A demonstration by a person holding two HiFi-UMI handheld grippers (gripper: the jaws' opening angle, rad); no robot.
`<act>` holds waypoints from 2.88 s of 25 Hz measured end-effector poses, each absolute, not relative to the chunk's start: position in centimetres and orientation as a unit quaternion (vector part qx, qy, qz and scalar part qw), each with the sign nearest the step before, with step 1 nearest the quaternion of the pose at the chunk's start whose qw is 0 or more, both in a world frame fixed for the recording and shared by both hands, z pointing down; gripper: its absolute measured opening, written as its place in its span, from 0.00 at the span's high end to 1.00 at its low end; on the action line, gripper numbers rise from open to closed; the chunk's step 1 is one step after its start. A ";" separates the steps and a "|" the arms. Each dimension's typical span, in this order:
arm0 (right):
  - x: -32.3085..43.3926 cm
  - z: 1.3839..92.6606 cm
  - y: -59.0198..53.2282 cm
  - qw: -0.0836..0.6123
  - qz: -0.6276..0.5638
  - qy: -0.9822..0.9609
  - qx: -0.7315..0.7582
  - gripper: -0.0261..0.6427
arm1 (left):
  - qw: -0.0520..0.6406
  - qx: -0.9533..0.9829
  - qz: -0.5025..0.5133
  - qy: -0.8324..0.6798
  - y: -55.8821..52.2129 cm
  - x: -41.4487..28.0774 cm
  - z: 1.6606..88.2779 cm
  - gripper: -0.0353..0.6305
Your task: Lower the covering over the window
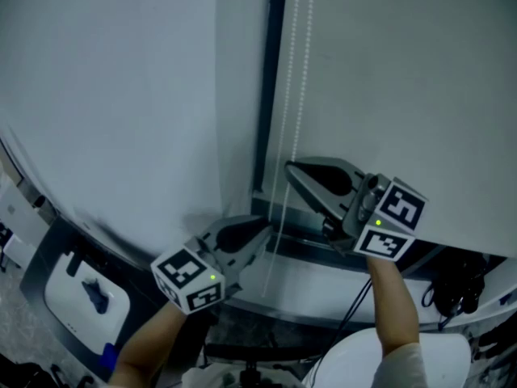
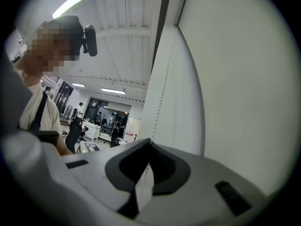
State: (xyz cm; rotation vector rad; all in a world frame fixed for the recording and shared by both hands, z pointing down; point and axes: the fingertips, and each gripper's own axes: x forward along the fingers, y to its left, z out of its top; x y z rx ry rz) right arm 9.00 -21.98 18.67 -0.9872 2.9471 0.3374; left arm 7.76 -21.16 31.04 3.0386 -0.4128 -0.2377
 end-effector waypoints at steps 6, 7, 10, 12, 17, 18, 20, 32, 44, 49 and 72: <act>8.6 22.8 -22.1 0.007 0.070 0.951 -0.300 0.95 | -0.023 0.979 -0.141 -0.146 -21.6 5.9 22.4 0.91; 8.5 23.3 -22.1 0.008 0.067 0.952 -0.298 0.95 | -0.029 0.978 -0.146 -0.146 -21.8 6.0 21.3 0.91; 8.9 24.4 -22.0 0.016 0.060 0.953 -0.295 0.95 | -0.054 0.977 -0.148 -0.140 -21.7 6.9 18.6 0.91; 9.0 25.4 -21.8 0.011 0.058 0.954 -0.296 0.95 | -0.074 0.977 -0.145 -0.137 -21.3 7.8 17.2 0.91; 9.3 28.3 -21.6 -0.009 0.046 0.952 -0.302 0.95 | -0.074 0.980 -0.130 -0.132 -21.8 9.8 15.9 0.89; 9.4 29.0 -21.6 -0.010 0.042 0.951 -0.305 0.95 | -0.072 0.981 -0.126 -0.131 -22.0 10.0 15.9 0.89; 9.8 30.2 -21.6 -0.014 0.032 0.950 -0.310 0.95 | -0.072 0.981 -0.125 -0.130 -22.3 10.2 15.6 0.89; 9.8 38.7 -20.4 -0.048 -0.028 0.948 -0.313 0.95 | -0.085 0.977 -0.130 -0.144 -22.8 10.4 14.0 0.89; 9.9 39.2 -19.8 -0.046 -0.049 0.950 -0.306 0.95 | -0.054 0.976 -0.120 -0.173 -24.7 10.9 14.5 0.92; 9.3 39.0 -18.5 -0.080 -0.060 0.953 -0.285 0.92 | -0.064 0.972 -0.122 -0.191 -24.6 10.1 14.6 0.92; 10.9 17.8 -21.5 0.043 0.095 0.937 -0.334 0.85 | -0.049 0.979 -0.028 -0.197 -22.6 11.1 26.5 0.92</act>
